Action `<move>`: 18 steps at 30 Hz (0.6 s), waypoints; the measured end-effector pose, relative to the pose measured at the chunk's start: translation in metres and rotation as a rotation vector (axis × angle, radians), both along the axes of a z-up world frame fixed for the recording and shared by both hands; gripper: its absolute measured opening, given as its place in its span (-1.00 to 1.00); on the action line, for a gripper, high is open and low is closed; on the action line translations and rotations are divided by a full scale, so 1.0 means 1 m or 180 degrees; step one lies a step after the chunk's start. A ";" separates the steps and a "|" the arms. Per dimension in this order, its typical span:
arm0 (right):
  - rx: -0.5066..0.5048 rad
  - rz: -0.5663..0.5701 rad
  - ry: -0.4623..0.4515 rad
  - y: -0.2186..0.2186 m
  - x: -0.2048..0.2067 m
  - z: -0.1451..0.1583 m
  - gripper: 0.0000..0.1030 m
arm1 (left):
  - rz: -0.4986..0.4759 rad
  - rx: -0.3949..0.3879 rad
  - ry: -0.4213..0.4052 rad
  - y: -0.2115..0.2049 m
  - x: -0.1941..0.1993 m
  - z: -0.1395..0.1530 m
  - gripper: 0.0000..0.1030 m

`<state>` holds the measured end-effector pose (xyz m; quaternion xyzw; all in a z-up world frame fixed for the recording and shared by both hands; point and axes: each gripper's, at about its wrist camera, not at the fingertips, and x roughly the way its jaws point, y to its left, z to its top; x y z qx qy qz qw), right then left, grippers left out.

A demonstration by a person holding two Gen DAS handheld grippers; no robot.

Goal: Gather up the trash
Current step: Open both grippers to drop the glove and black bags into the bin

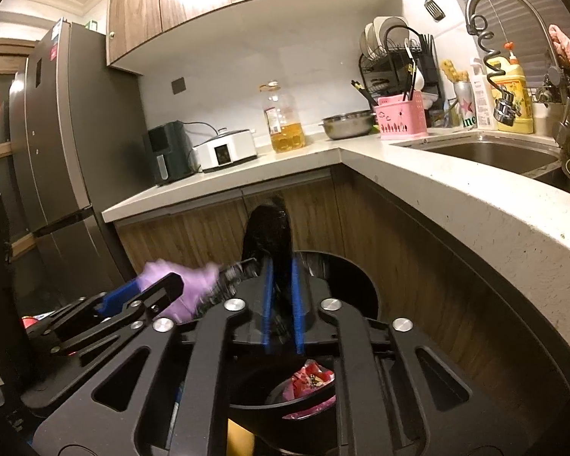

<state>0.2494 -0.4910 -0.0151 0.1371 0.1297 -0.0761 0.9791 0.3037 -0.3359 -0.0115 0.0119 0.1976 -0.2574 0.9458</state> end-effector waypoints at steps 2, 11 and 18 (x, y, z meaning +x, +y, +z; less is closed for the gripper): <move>0.0010 -0.0007 0.0013 -0.001 0.000 -0.001 -0.61 | 0.0038 0.0009 0.0006 0.002 0.002 -0.001 -0.17; 0.0007 -0.0024 0.0030 0.002 -0.006 0.000 -0.19 | 0.0335 -0.0011 0.0028 0.026 -0.003 -0.003 0.40; -0.0045 -0.0003 0.0084 0.017 -0.018 -0.001 0.22 | 0.0624 0.0136 -0.0031 0.050 -0.025 -0.007 0.69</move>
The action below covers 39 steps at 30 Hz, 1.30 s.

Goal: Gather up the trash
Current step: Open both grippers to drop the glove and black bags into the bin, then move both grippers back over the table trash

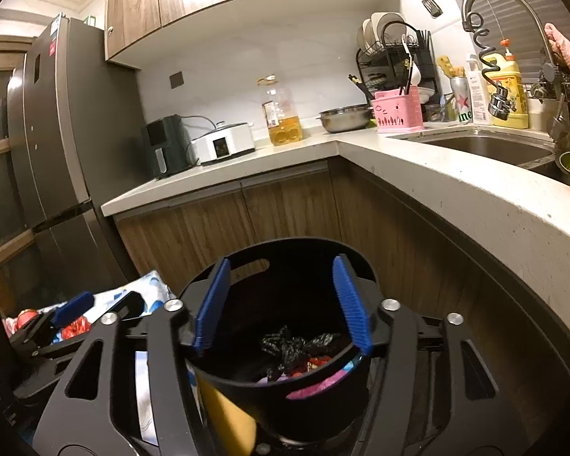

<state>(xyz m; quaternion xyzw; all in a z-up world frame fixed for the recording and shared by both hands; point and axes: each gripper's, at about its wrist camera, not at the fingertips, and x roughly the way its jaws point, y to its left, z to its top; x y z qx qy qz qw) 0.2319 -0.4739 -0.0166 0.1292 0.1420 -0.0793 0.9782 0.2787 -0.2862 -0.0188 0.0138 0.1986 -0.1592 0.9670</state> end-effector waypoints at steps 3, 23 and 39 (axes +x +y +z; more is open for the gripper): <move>-0.0098 -0.0001 0.0008 0.013 -0.009 0.001 0.32 | 0.0116 0.0048 -0.0023 0.012 -0.011 0.001 0.74; -0.0275 0.0027 0.0001 0.079 -0.066 0.006 0.44 | 0.0605 0.0162 -0.0001 0.084 -0.079 -0.001 0.88; -0.0326 0.0334 0.0058 0.143 -0.068 -0.002 0.44 | 0.1102 0.0085 -0.0042 0.164 -0.114 -0.006 0.88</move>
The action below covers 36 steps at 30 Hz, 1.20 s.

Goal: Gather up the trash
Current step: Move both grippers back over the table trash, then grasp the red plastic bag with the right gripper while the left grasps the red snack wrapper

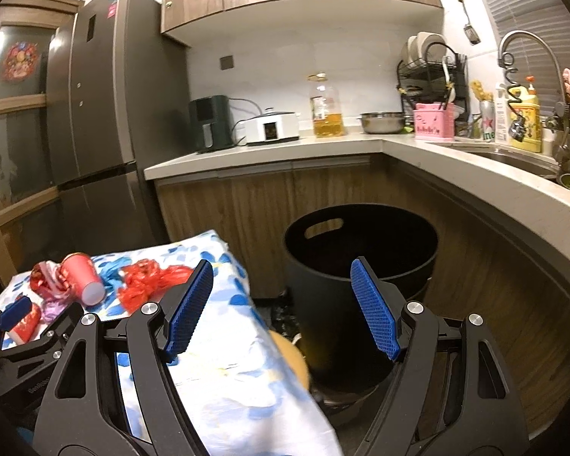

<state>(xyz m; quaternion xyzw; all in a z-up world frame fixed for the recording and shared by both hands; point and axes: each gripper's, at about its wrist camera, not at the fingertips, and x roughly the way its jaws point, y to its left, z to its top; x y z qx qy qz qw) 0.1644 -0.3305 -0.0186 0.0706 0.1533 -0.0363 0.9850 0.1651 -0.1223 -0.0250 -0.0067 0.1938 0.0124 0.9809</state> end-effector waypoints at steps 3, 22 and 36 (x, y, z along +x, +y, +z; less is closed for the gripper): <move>-0.0010 0.0083 0.0018 0.014 0.004 -0.003 0.44 | 0.0095 0.0007 -0.0010 0.013 -0.005 -0.004 0.88; -0.0061 0.0654 0.0267 0.113 0.086 -0.034 0.44 | 0.0664 -0.0041 -0.0024 0.098 -0.005 -0.015 0.88; 0.0036 0.0789 0.0640 0.169 0.171 -0.061 0.43 | 0.0855 -0.0121 -0.0207 0.146 0.026 -0.002 0.88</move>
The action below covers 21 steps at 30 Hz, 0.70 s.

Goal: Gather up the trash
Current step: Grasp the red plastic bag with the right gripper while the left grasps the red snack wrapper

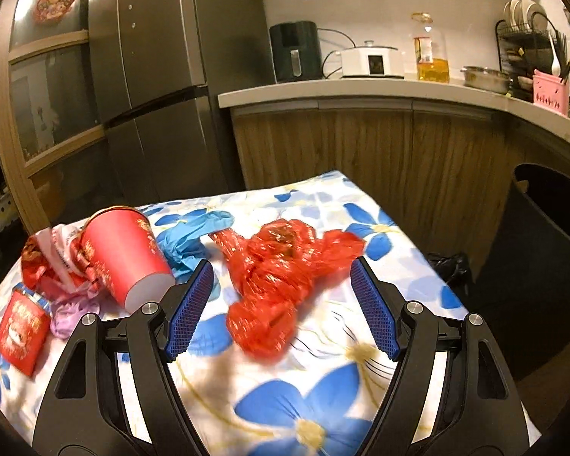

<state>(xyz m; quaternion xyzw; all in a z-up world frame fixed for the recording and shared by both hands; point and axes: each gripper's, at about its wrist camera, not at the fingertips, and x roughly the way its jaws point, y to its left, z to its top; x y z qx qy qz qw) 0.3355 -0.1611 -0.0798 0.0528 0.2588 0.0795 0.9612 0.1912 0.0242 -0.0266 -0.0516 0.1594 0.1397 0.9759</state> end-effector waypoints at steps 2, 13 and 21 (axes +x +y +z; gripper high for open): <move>-0.0004 -0.0024 0.0066 0.002 0.009 -0.004 0.37 | 0.0014 -0.0029 -0.0021 0.005 0.010 0.004 0.88; 0.0038 0.0026 0.0288 0.003 0.022 -0.020 -0.23 | -0.0056 -0.0108 0.0122 0.021 0.062 0.008 0.88; 0.0074 0.0077 0.0146 -0.001 0.006 -0.013 -0.43 | -0.0135 -0.0174 0.0435 0.027 0.085 -0.009 0.70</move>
